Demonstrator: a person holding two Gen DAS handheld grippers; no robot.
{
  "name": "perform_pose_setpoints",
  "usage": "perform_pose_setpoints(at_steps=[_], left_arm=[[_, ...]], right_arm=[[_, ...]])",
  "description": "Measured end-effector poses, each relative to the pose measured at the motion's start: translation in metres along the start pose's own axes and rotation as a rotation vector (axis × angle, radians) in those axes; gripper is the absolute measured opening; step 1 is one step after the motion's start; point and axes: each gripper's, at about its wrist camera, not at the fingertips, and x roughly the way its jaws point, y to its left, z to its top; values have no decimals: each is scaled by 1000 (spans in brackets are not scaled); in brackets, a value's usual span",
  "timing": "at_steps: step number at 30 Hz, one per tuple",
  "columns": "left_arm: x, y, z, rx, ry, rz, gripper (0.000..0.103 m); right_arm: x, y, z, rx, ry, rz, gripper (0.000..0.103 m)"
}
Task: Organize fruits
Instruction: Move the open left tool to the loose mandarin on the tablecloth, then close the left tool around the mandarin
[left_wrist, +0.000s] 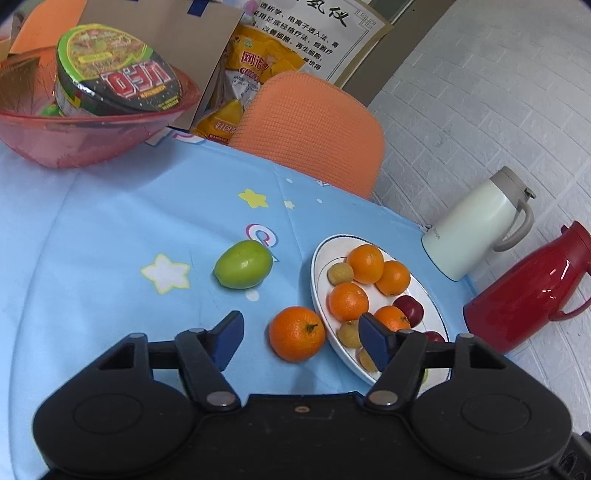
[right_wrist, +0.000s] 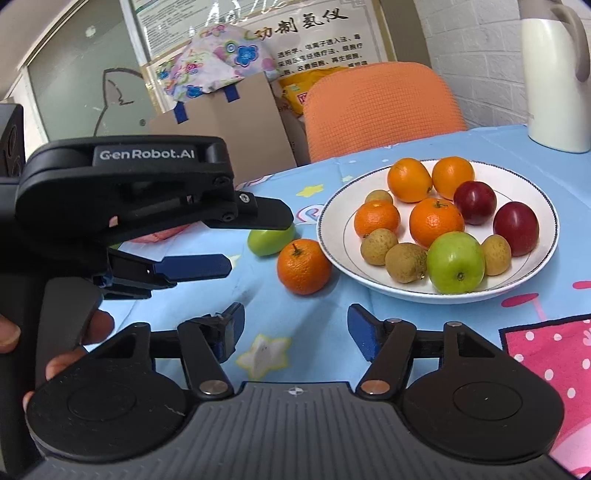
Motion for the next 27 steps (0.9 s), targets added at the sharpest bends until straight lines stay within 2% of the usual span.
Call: perform_pose_setpoints(at_steps=[6,8,10,13,17,27], left_arm=[[14,6,0,-41,20,-35,80],[16,10,0,-53,17,-44,75],[16,14,1,-73,13,-50,64],[18,22,3,-128,12,-74,53],[22,27,4,-165,19,-91,47],[30,34,5,-204,52,-116,47]], right_arm=[[9,-3,2,53,1,-13,85],[10,-3,3,66,-3,-15,83],[12,-3,3,70,-6,-24,83],[15,-3,4,79,-8,-27,81],[18,-1,5,79,-12,-33,81],[24,2,8,93,-21,-41,81]])
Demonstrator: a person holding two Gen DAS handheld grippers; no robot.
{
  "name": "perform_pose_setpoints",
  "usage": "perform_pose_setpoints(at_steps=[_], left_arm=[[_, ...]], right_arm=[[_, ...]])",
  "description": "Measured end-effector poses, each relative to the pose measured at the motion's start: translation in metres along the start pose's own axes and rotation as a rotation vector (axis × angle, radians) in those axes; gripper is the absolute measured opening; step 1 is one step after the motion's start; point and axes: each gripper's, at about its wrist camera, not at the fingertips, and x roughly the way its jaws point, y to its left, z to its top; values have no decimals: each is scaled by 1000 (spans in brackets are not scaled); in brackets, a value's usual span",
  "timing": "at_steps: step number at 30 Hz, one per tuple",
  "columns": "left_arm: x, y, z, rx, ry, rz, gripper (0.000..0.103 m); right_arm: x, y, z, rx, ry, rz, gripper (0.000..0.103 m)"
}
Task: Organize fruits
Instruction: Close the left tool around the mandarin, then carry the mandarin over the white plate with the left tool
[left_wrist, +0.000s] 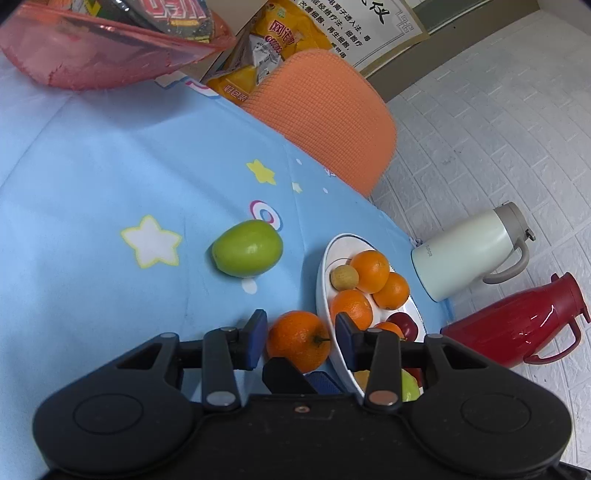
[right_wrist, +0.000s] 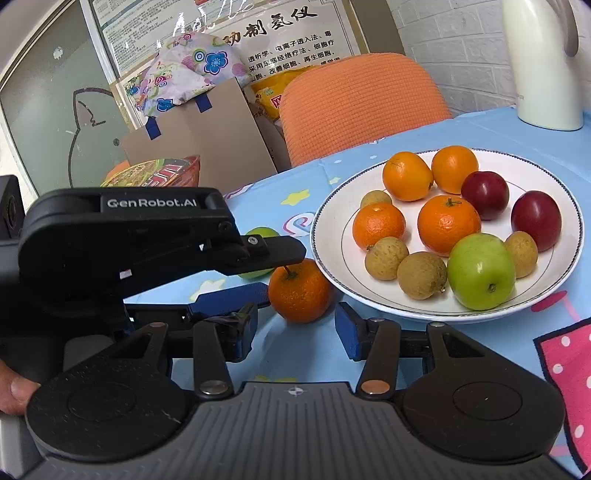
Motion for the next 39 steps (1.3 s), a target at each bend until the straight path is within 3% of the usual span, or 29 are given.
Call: perform_pose_setpoints(at_steps=[2,8,17,20,26,39], left_arm=[[1,3,-1,-10,4,-9,41],[0,5,-5,-30,-10,-17,38],[-17,-3,-13,-10,-12,9,34],[-27,-13,-17,17,-22,3,27],[-39,-38,-25,68,-43,-17,27],[-15,-83,-25,125,-28,-78,28]], right_arm=[[0,1,0,-2,-3,-2,81],[0,0,-3,16,-18,-23,55],[-14,3,-8,-30,-36,-6,53],[-24,6,-10,-48,-66,-10,53],[-45,0,-7,-38,-126,-12,53],[-56,-34,15,-33,-212,-39,53]])
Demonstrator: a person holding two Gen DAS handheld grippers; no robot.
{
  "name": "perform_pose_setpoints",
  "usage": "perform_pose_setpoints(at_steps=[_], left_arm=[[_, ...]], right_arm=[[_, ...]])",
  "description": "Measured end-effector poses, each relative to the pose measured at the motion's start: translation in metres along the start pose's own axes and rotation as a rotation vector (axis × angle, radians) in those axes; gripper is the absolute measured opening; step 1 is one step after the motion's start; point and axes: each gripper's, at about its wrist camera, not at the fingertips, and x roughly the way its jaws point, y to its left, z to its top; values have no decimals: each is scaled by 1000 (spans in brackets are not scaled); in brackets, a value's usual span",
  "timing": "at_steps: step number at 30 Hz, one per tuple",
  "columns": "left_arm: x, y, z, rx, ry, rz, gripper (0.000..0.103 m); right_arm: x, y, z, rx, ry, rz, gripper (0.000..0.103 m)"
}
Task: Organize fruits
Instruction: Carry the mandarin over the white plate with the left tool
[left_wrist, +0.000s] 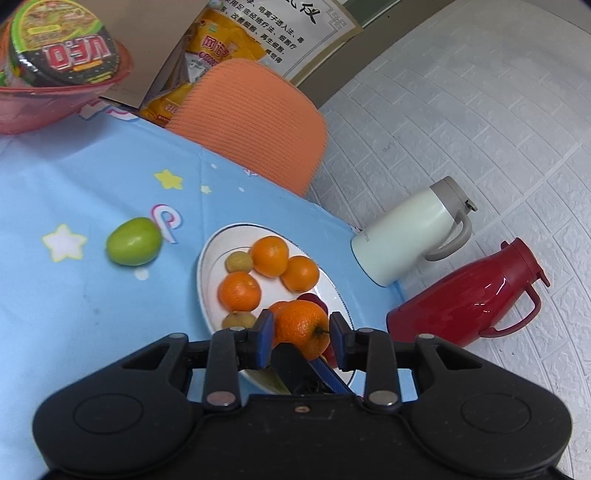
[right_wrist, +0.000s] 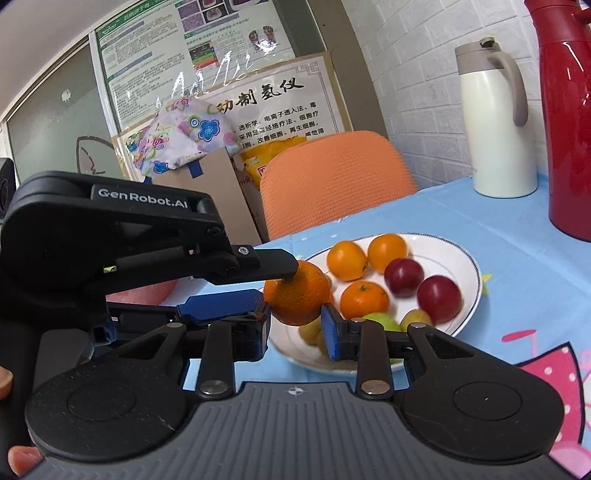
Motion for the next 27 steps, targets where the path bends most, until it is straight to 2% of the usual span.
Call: perform_pose_setpoints(at_steps=[6,17,27], left_arm=[[22,-9,7,14,8,-2,28],[55,2,23,-11,23,2,28],[68,6,28,-6,32,9,28]], right_arm=[[12,-14,7,3,-12,-13,53],[43,-27,18,-50,26,-22,53],[52,-30,17,-91,32,-23,55]])
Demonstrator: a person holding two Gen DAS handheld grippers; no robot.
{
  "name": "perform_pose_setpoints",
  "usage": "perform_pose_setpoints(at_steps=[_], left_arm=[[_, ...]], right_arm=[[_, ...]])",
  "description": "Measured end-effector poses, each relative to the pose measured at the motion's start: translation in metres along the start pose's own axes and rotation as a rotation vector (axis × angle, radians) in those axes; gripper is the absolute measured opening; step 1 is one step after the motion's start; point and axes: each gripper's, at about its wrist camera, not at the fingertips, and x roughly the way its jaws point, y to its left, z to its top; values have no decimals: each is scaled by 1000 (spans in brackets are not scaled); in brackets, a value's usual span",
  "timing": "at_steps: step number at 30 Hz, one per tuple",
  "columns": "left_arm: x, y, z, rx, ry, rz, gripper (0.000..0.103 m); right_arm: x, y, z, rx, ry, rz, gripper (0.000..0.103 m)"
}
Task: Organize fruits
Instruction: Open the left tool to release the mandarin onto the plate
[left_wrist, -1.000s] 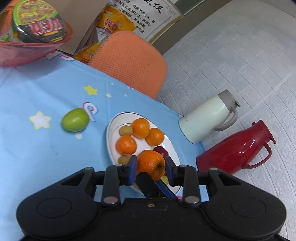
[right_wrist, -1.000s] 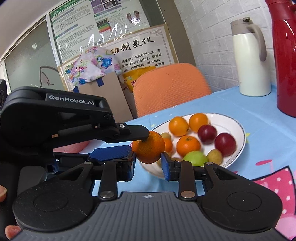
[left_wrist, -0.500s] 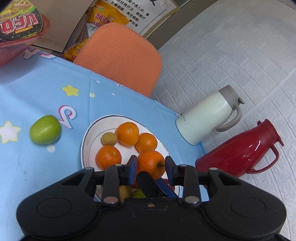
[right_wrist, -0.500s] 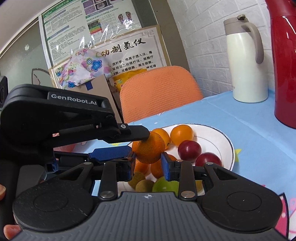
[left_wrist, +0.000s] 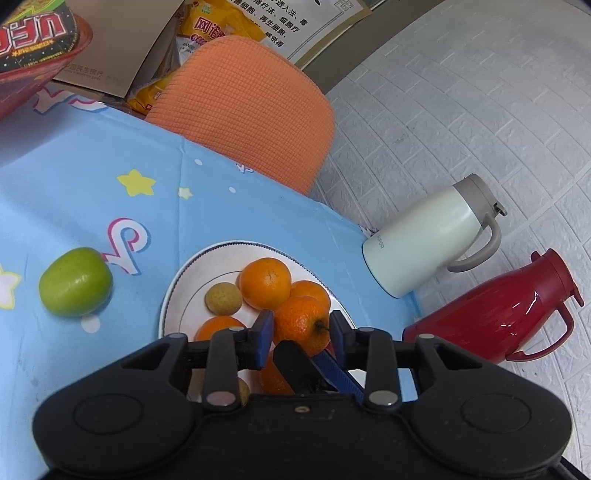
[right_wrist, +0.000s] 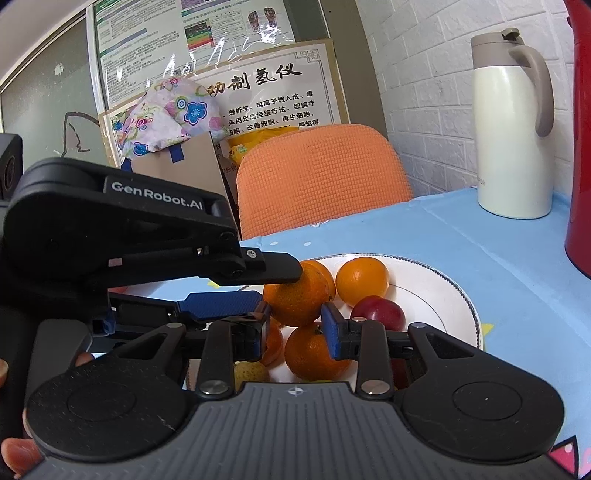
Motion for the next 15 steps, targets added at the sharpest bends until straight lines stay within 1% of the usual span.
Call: perform_pose_setpoints(at_steps=[1,3,4,5,6,7,8,9,12,15], left_arm=[[1,1,0,-3,2,0,32],[1,1,-1,-4,2,4,33],[1,1,-1,-1,0,10,37],[0,2,-1,3,-1,15,42],[-1,2,-1,2,-6,18,62],[-4,3,-1,-3,-21,25,85],[-7,3,-2,-6,-41,34,93],[-12,3,-2,-7,-63,41,103],[-24,-1,-2,15,-110,73,103],[-36,-6,-3,52,-142,117,103]], right_arm=[[0,0,0,-4,-2,-1,55],[0,0,-2,-12,-4,-3,55],[0,1,-3,-21,-6,-4,56],[-1,2,-3,-30,-8,-4,59],[-2,2,-4,-35,-9,-2,64],[-2,3,-4,-38,-11,3,68],[-2,3,-3,-39,-11,0,88],[-3,3,-4,-39,-10,-5,103],[-8,4,-6,-44,-19,-11,103],[-13,3,-7,-36,-5,9,103]])
